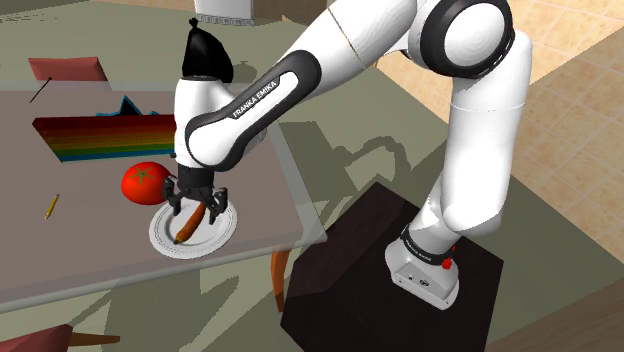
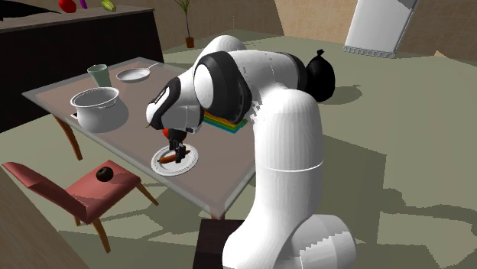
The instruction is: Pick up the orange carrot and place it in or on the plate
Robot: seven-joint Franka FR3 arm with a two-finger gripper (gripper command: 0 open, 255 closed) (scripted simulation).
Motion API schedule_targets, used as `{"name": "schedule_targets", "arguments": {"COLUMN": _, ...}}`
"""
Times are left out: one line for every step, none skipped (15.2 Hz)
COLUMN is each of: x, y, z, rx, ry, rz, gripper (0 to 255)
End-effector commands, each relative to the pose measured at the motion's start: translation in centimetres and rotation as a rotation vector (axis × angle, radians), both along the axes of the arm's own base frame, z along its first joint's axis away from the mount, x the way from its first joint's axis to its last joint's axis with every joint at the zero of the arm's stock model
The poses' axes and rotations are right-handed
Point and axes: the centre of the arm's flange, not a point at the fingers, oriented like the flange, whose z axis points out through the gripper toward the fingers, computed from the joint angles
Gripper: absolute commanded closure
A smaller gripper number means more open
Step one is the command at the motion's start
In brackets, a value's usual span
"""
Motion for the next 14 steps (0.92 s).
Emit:
{"name": "schedule_targets", "arguments": {"x": 0.0, "y": 0.0, "z": 0.0, "rx": 0.0, "ry": 0.0, "rz": 0.0, "gripper": 0}}
{"name": "schedule_targets", "arguments": {"x": 0.0, "y": 0.0, "z": 0.0, "rx": 0.0, "ry": 0.0, "rz": 0.0, "gripper": 0}}
{"name": "schedule_targets", "arguments": {"x": 0.1, "y": -0.3, "z": 1.3, "rx": 0.0, "ry": 0.0, "rz": 0.0, "gripper": 0}}
{"name": "schedule_targets", "arguments": {"x": 0.2, "y": -0.7, "z": 2.5, "rx": 0.0, "ry": 0.0, "rz": 0.0, "gripper": 0}}
{"name": "schedule_targets", "arguments": {"x": 0.3, "y": -1.0, "z": 3.8, "rx": 0.0, "ry": 0.0, "rz": 0.0, "gripper": 0}}
{"name": "schedule_targets", "arguments": {"x": 0.4, "y": -1.3, "z": 4.8, "rx": 0.0, "ry": 0.0, "rz": 0.0, "gripper": 0}}
{"name": "schedule_targets", "arguments": {"x": 0.4, "y": -1.3, "z": 4.8, "rx": 0.0, "ry": 0.0, "rz": 0.0, "gripper": 0}}
{"name": "schedule_targets", "arguments": {"x": 0.4, "y": -1.3, "z": 4.8, "rx": 0.0, "ry": 0.0, "rz": 0.0, "gripper": 0}}
{"name": "schedule_targets", "arguments": {"x": 0.4, "y": -1.3, "z": 4.8, "rx": 0.0, "ry": 0.0, "rz": 0.0, "gripper": 0}}
{"name": "schedule_targets", "arguments": {"x": 0.4, "y": -1.3, "z": 4.8, "rx": 0.0, "ry": 0.0, "rz": 0.0, "gripper": 0}}
{"name": "schedule_targets", "arguments": {"x": 0.4, "y": -1.3, "z": 4.8, "rx": 0.0, "ry": 0.0, "rz": 0.0, "gripper": 0}}
{"name": "schedule_targets", "arguments": {"x": 0.4, "y": -1.3, "z": 4.8, "rx": 0.0, "ry": 0.0, "rz": 0.0, "gripper": 0}}
{"name": "schedule_targets", "arguments": {"x": 0.4, "y": -1.3, "z": 4.8, "rx": 0.0, "ry": 0.0, "rz": 0.0, "gripper": 0}}
{"name": "schedule_targets", "arguments": {"x": 0.4, "y": -1.3, "z": 4.8, "rx": 0.0, "ry": 0.0, "rz": 0.0, "gripper": 0}}
